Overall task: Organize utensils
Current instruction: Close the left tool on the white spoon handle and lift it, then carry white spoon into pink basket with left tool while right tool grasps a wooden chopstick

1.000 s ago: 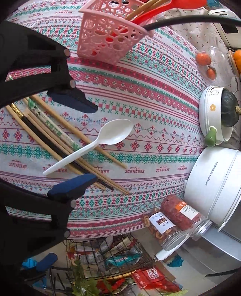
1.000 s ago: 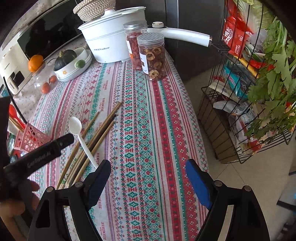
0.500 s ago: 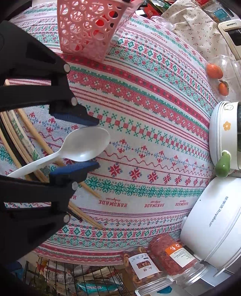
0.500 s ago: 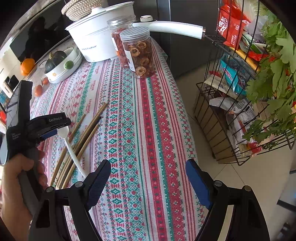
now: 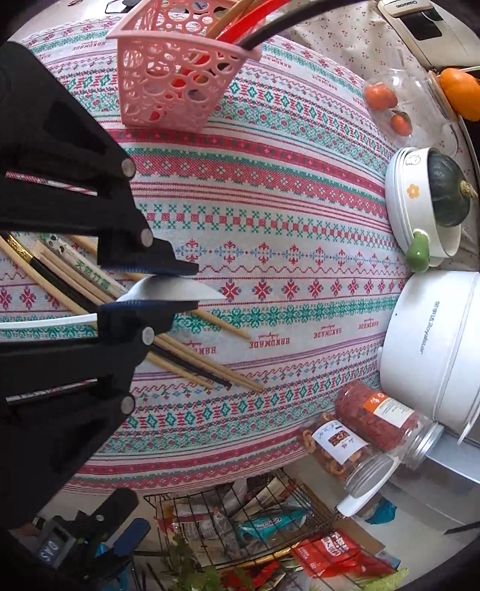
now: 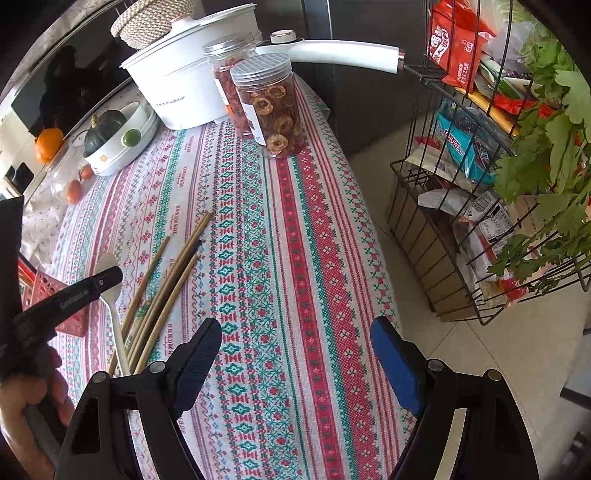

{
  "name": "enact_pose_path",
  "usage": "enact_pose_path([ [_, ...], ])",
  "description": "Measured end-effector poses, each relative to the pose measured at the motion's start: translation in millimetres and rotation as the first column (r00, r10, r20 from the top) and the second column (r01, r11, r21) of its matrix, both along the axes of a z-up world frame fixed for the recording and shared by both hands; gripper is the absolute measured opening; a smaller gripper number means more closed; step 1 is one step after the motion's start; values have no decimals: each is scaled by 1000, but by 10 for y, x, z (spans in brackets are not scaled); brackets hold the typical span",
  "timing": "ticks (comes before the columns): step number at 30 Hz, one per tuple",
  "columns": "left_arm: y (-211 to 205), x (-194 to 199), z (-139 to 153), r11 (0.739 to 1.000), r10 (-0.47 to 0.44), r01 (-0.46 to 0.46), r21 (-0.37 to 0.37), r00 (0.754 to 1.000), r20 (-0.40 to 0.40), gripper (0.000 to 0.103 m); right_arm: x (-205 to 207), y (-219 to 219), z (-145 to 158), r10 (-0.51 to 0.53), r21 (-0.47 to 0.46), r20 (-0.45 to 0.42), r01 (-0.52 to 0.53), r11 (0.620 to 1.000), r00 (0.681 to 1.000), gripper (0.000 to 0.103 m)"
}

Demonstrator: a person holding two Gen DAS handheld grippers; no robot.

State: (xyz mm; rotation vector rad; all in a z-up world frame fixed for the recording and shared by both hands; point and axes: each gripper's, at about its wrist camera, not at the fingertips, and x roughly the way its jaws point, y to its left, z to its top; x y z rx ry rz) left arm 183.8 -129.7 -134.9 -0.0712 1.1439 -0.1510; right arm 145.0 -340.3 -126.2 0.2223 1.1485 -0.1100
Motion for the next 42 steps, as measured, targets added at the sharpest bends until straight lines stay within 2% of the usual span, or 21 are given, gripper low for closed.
enact_pose_path([
  [5,150,-343,372,991,-124,127,-31,989,85,13,77,163,-60,13,27,-12,-12,1000,1000,84],
  [12,645,-775,731,974,-222,228,-1,948,227,13,225,438,-223,32,87,-50,-28,996,998,84],
  [16,951,-990,818,973,-224,230,16,922,315,13,314,616,-332,37,97,-78,-29,995,996,84],
  [19,1220,-1101,845,981,-166,192,-26,902,398,13,406,743,-404,42,93,-79,-34,995,996,82],
  [21,1367,-1044,849,981,-105,155,-115,929,356,13,478,830,-446,45,76,-76,-39,996,996,78],
  [22,1426,-1031,871,974,-89,153,-167,936,341,13,509,876,-473,49,67,-79,-44,997,996,76],
  [23,1471,-1012,882,972,-74,144,-187,938,339,13,538,917,-501,53,57,-83,-48,997,995,72],
  [26,1519,-1028,901,975,-62,130,-182,939,339,13,615,1029,-573,58,12,-96,-57,998,994,59],
  [29,1591,-1034,900,973,-50,121,-197,942,333,13,654,1112,-573,61,-47,-87,-65,997,994,58],
  [42,1773,-1036,923,973,-34,108,-205,942,334,13,540,1016,-561,49,-13,-127,-51,999,991,54],
])
